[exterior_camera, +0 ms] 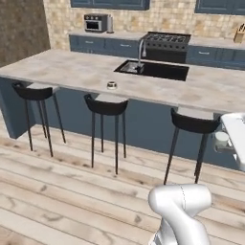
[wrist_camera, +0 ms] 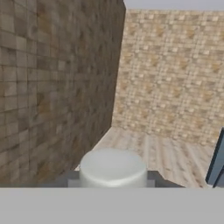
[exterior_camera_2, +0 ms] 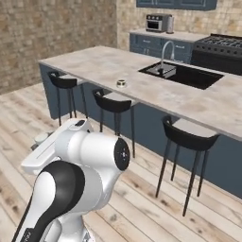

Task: Pick up the marshmallow and place it in the cup of hot chocolate on the dining counter.

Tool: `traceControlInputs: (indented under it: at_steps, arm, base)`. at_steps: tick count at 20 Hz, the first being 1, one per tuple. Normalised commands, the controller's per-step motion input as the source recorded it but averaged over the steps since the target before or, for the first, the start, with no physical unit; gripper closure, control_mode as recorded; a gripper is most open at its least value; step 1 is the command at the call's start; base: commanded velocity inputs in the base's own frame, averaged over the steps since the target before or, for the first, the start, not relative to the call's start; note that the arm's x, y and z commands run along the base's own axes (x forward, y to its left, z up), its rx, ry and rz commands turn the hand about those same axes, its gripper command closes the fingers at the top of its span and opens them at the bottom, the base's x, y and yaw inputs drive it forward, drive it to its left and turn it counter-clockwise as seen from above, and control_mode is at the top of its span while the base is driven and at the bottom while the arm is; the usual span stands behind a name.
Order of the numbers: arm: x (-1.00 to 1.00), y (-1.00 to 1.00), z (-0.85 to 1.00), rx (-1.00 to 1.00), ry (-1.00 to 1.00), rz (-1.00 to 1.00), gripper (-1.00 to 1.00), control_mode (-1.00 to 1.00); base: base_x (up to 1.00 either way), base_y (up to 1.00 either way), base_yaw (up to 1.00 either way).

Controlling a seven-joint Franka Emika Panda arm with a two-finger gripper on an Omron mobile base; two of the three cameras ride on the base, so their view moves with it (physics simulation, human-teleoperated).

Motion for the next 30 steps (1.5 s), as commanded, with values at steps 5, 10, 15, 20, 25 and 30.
traceControlInputs:
  at_steps: [5, 10, 15, 20, 25, 30]
  arm:
    - [0.00, 0.00, 0.00, 0.00, 0.00, 0.00, 1.00, 1.00]
    - [0.00, 0.00, 0.00, 0.00, 0.00, 0.00, 1.00, 1.00]
    - [0.00, 0.00, 0.00, 0.00, 0.00, 0.00, 1.00, 1.00]
    - [0.00, 0.00, 0.00, 0.00, 0.00, 0.00, 1.00, 1.00]
    - [0.00, 0.00, 0.00, 0.00, 0.00, 0.00, 1.00, 1.00]
    - [0.00, 0.00, 0.00, 0.00, 0.00, 0.00, 1.00, 1.00]
  base:
    - [1.00, 1.00, -0.34]
    - [1.00, 1.00, -0.38]
    - [1.00, 1.00, -0.38]
    - [1.00, 1.00, -0.36]
    - [1.00, 0.76, -0.30]
    - [1.00, 0.15, -0.21]
